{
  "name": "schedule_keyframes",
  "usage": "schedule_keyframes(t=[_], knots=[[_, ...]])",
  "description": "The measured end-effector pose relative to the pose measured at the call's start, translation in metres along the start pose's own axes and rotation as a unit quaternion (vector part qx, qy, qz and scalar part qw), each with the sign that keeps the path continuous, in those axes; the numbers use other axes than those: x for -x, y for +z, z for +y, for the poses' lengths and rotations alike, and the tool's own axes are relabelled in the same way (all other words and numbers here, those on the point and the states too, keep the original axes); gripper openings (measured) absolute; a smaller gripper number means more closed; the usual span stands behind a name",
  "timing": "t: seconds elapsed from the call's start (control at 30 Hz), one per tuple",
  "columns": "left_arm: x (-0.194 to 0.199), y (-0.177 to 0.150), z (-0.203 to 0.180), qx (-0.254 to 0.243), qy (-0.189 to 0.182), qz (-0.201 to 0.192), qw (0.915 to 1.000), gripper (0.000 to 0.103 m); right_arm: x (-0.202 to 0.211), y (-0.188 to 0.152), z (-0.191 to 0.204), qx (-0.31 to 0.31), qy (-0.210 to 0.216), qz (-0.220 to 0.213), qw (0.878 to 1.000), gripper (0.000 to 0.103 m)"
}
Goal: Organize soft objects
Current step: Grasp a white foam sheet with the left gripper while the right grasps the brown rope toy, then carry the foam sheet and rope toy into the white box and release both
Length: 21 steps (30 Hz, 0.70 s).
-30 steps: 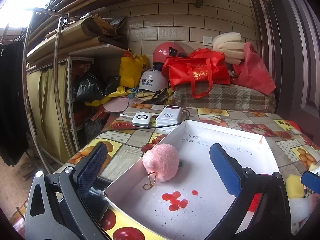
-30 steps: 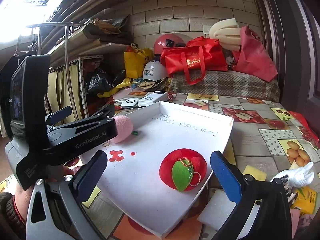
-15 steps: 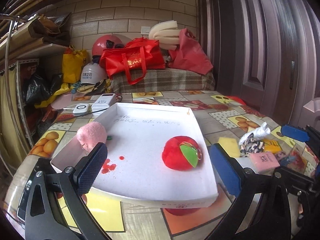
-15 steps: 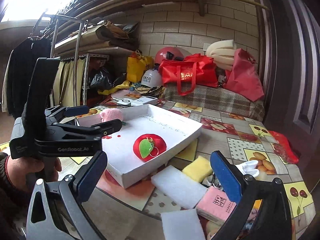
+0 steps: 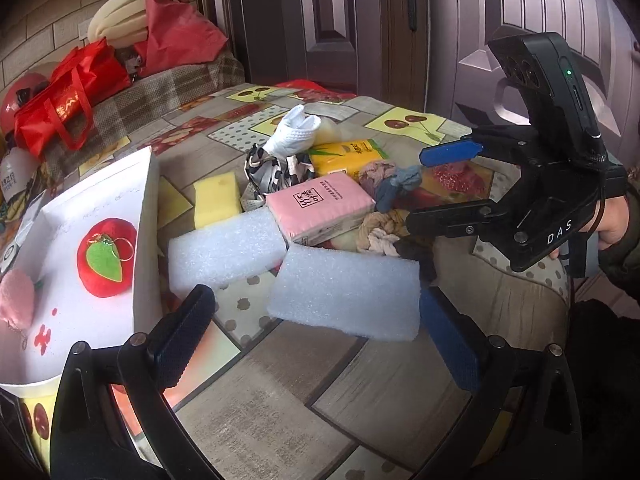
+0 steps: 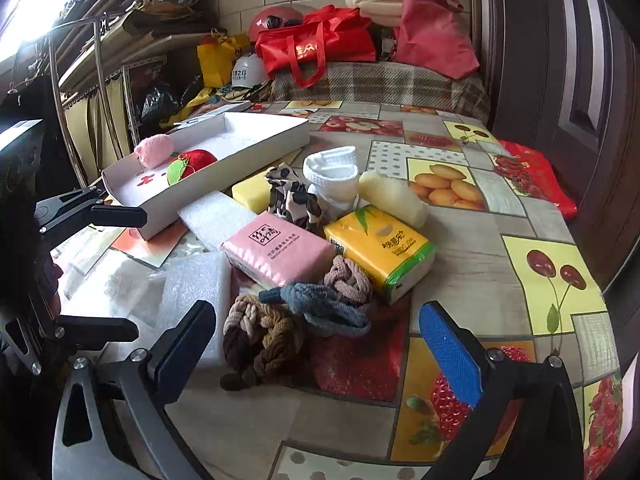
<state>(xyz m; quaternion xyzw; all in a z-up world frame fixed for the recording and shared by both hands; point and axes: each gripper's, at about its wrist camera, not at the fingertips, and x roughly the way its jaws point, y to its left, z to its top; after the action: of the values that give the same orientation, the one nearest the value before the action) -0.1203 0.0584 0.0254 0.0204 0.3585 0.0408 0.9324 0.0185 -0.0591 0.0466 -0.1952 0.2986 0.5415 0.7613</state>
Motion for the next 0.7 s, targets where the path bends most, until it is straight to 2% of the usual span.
schedule_keyframes(t=[0.1, 0.17, 0.3, 0.43, 0.53, 0.57, 0.6, 0.7], knots=[[-0.012, 0.002, -0.009, -0.011, -0.009, 0.022, 0.9997, 0.103, -0.007, -0.004, 0.002, 0.002, 0.011, 0.022, 1.000, 0.079], [-0.016, 0.003, -0.013, -0.018, -0.010, 0.025, 0.9995, 0.103, -0.007, -0.005, 0.003, 0.002, 0.009, 0.030, 1.000, 0.073], [-0.017, 0.003, -0.015, -0.026, -0.016, 0.029, 0.9991, 0.103, -0.002, -0.013, 0.001, -0.003, 0.024, 0.036, 0.999, 0.068], [-0.034, 0.008, -0.013, -0.018, -0.024, 0.058, 0.9979, 0.103, -0.006, -0.014, 0.008, 0.001, 0.047, 0.053, 0.998, 0.065], [-0.048, 0.009, -0.012, -0.012, -0.021, 0.085, 0.9961, 0.102, -0.015, -0.011, 0.017, 0.017, 0.053, 0.066, 0.996, 0.057], [-0.048, 0.009, -0.010, -0.008, -0.021, 0.083, 0.9963, 0.099, -0.017, -0.010, 0.020, 0.023, 0.052, 0.070, 0.996, 0.053], [-0.048, 0.009, -0.008, -0.003, -0.019, 0.083, 0.9964, 0.098, -0.018, -0.009, 0.023, 0.030, 0.048, 0.070, 0.996, 0.045], [-0.043, 0.008, -0.006, 0.004, -0.009, 0.070, 0.9975, 0.097, -0.018, -0.008, 0.026, 0.039, 0.062, 0.069, 0.995, 0.032]])
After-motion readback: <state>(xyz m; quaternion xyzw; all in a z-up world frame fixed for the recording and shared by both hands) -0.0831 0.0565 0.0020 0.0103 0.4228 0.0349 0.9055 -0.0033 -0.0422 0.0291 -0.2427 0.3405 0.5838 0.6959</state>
